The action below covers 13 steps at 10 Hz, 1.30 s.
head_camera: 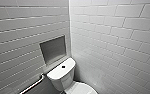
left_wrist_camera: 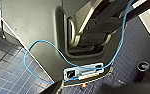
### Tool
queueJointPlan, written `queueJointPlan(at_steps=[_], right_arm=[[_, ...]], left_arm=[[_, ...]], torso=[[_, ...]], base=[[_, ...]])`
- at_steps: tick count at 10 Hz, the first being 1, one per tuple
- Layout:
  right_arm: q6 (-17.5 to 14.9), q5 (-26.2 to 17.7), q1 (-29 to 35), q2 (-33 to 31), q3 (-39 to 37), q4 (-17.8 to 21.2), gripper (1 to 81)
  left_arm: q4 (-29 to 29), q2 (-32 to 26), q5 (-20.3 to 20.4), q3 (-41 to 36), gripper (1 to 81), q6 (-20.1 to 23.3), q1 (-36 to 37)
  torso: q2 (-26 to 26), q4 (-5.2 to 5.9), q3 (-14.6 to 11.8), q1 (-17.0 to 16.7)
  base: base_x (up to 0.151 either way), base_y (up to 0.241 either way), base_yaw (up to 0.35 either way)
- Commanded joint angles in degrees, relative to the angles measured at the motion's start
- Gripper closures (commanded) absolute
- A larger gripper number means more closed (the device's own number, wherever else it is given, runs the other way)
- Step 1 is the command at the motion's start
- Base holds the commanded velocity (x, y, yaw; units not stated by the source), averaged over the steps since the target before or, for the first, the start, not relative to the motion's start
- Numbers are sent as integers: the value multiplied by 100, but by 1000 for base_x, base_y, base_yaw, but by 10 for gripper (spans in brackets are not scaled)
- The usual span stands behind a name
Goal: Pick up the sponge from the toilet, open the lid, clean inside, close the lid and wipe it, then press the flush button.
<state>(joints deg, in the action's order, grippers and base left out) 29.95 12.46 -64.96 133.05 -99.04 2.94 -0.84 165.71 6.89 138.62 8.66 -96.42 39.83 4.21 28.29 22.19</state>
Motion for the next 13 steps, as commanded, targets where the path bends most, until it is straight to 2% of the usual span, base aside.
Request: queueJointPlan(at_steps=[1, 2, 4, 7, 10, 11, 12, 13], right_arm=[[257, -252, 646, 179, -394, -56, 10], [257, -358, 690, 312, -544, -48, 10], [274, -349, 734, 514, -748, -30, 10], [643, -349, 918, 691, -870, -48, 10], [942, -297, 1147, 629, -915, -48, 10], [1047, -279, 1217, 612, -915, -56, 10], [1171, -270, 1287, 620, -915, -65, 10], [1250, -270, 1367, 656, -915, -65, 10]], left_arm=[[-38, 199, -416, -71, 10, -22, -391], [-48, 306, -416, -80, 10, 5, -514], [-65, 525, -416, -19, 10, 31, -656], [-13, 508, -408, 33, 10, 31, -655], [5, 552, -408, 104, 10, 31, -646], [13, 552, -408, 104, 10, 31, -638], [14, 560, -408, 104, 10, 31, -638], [23, 560, -408, 104, 10, 31, -638]], torso=[[555, 0, 134, 358], [739, 0, 157, 472], [1165, 0, 646, 739], [1681, 0, 1072, 1060], [2326, 0, 1677, 1469], [2540, 0, 1342, 1607], [2724, 0, 1521, 1723], [2850, 0, 1578, 1810]], base=[[0, 0, 0], [0, 0, 0], [0, 0, 0], [0, 0, 0], [0, 0, 0], [0, 0, 0], [0, 0, 0], [0, 0, 0]])
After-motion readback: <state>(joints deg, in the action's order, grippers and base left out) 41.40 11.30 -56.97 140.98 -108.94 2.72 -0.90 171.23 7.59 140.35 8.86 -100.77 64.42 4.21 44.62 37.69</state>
